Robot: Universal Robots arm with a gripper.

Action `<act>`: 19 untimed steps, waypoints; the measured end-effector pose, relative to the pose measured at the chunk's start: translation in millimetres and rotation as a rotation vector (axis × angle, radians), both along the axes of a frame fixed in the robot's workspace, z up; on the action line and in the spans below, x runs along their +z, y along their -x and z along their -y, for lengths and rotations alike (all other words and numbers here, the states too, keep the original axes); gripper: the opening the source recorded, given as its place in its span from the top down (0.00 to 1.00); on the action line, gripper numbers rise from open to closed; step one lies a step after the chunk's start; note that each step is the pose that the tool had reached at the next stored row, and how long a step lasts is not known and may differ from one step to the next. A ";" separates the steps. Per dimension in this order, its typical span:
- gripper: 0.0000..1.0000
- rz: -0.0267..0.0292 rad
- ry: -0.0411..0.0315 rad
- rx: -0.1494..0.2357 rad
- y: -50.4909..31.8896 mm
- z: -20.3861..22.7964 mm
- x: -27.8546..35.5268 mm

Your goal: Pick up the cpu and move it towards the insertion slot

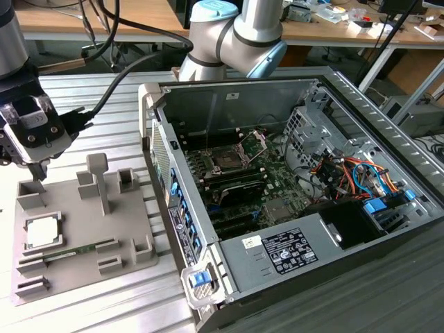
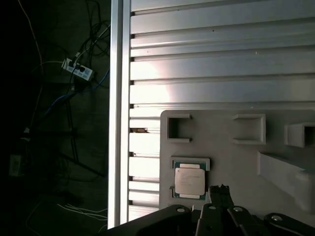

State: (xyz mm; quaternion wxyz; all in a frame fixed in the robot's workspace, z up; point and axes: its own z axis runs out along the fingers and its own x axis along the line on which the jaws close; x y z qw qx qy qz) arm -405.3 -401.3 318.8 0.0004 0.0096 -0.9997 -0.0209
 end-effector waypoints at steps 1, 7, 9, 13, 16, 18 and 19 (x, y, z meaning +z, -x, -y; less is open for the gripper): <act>0.89 0.0000 0.0000 0.000 0.2 0.1 -0.4; 0.89 -0.0001 0.0001 0.000 1.2 0.4 -2.8; 0.89 0.0000 0.0000 0.000 1.4 0.5 -3.5; 0.89 -0.0001 0.0000 0.000 1.7 0.7 -5.0; 0.89 -0.0001 0.0000 0.000 1.9 0.8 -6.1; 0.89 0.0000 0.0000 0.000 2.0 0.8 -6.9; 0.89 0.0000 0.0000 0.000 2.1 0.9 -7.6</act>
